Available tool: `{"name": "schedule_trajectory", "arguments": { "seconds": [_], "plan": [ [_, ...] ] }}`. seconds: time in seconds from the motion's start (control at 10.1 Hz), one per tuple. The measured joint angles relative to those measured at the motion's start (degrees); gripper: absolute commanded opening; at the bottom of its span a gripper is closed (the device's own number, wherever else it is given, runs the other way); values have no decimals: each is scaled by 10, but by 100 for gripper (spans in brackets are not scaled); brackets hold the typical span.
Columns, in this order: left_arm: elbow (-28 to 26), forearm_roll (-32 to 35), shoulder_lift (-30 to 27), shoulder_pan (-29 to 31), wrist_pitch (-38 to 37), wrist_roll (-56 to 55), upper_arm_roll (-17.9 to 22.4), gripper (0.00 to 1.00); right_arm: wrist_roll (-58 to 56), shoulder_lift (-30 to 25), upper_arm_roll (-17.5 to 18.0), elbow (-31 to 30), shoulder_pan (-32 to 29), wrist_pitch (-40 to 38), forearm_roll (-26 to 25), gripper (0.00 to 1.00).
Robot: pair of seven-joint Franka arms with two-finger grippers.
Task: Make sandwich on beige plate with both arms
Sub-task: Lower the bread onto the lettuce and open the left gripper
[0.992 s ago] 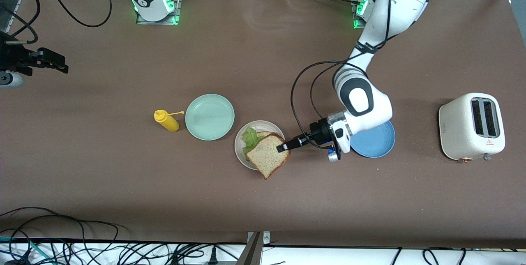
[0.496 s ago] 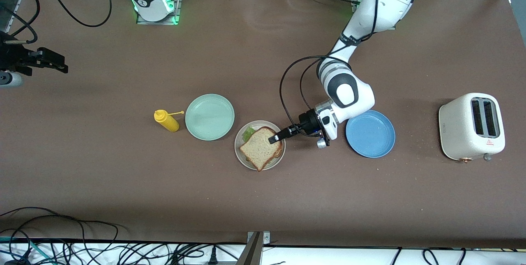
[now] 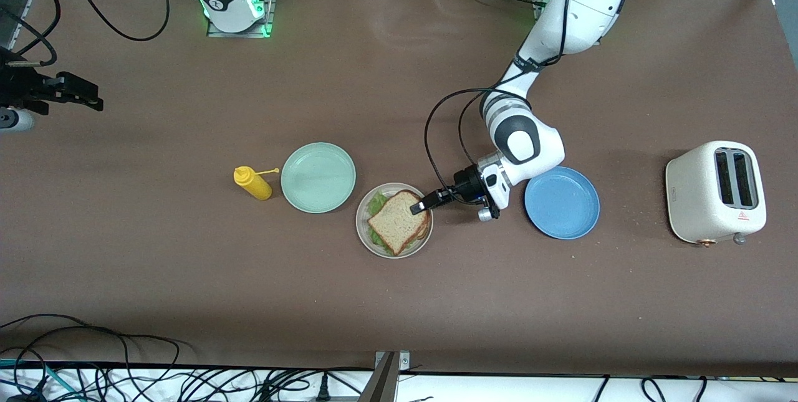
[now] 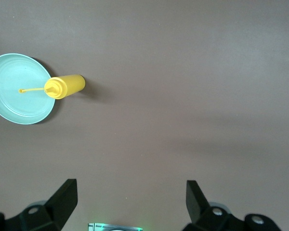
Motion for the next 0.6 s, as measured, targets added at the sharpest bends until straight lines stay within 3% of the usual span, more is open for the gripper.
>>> {"name": "schedule_trajectory", "arguments": {
  "seconds": [0.1,0.2,0.6],
  "plan": [
    [0,0,1,0,0,1,-1,32,0,0,0,0,0,-1,0,100],
    [0,0,2,0,0,3,-2,97,0,0,0,0,0,-1,0,100],
    [0,24,6,2,18,16,3,100,0,0,0,0,0,-1,0,100]
  ]
}}
